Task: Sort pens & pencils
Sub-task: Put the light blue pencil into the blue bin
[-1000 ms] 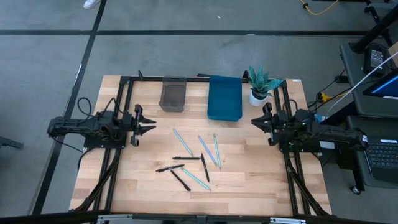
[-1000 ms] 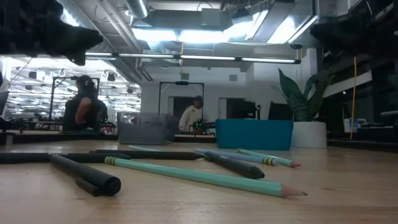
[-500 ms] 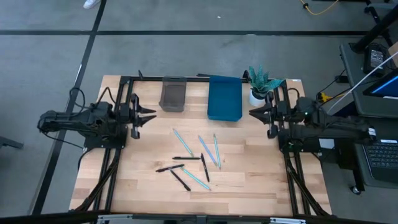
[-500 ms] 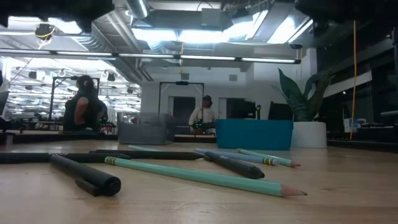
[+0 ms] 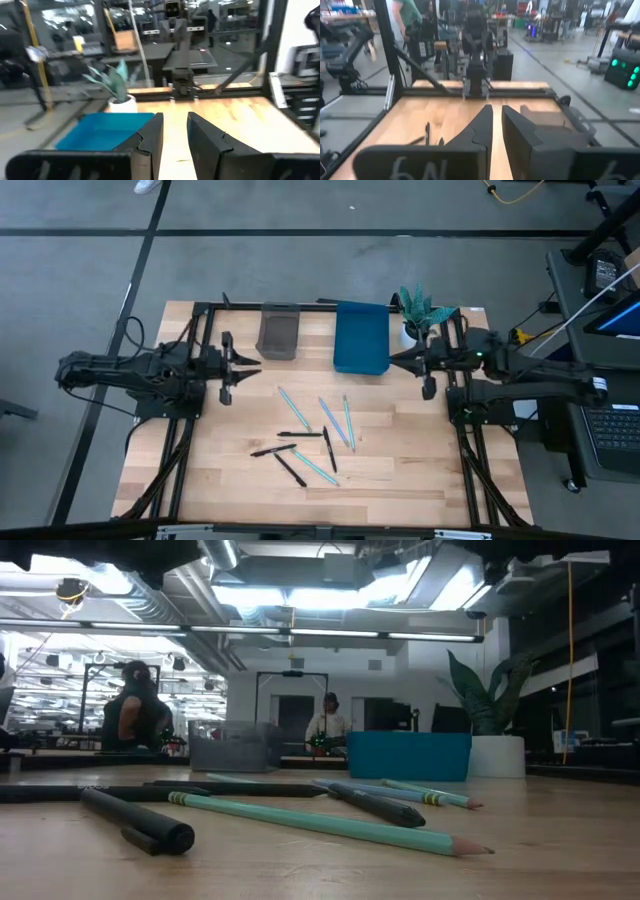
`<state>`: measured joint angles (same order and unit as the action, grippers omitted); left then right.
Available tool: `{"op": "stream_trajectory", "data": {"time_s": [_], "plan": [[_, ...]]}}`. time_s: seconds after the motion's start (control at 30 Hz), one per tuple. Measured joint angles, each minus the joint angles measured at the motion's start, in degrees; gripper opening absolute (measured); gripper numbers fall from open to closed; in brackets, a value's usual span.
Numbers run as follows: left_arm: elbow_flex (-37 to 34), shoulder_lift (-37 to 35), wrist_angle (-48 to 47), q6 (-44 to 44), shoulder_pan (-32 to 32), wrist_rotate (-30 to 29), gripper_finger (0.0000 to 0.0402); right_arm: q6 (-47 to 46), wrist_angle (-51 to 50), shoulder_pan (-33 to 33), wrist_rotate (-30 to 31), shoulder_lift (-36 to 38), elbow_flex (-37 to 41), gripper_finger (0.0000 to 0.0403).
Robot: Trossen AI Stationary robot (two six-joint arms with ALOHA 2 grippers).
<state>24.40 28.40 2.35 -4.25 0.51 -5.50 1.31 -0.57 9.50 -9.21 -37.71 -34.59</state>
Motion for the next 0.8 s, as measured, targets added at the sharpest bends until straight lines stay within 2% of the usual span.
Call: {"op": "stream_trajectory", "data": {"time_s": [0.13,0.27,0.5,0.57,0.8], "plan": [[0.02,5.58,4.15,0.98,-0.24,3.52,0.0082,-1.06,3.51,0.00,-1.28,-4.63,0.00,0.0044],[0.02,11.21,10.40,0.38,-0.71,3.63,0.0082,-1.04,5.80,-0.12,-2.69,-8.21,0.02,0.0044],[0.02,18.21,12.91,0.66,-2.59,3.93,0.0082,-1.21,6.66,-4.64,-2.89,-11.46,0.02,0.0044],[0.02,19.93,14.38,0.65,-3.34,3.93,0.0082,-1.66,6.52,-7.15,-0.61,-12.84,0.02,0.0044],[0.02,25.27,18.77,-2.29,-5.70,3.93,0.0081,-4.63,7.10,-15.96,13.31,-19.02,0.02,0.0044]]}}
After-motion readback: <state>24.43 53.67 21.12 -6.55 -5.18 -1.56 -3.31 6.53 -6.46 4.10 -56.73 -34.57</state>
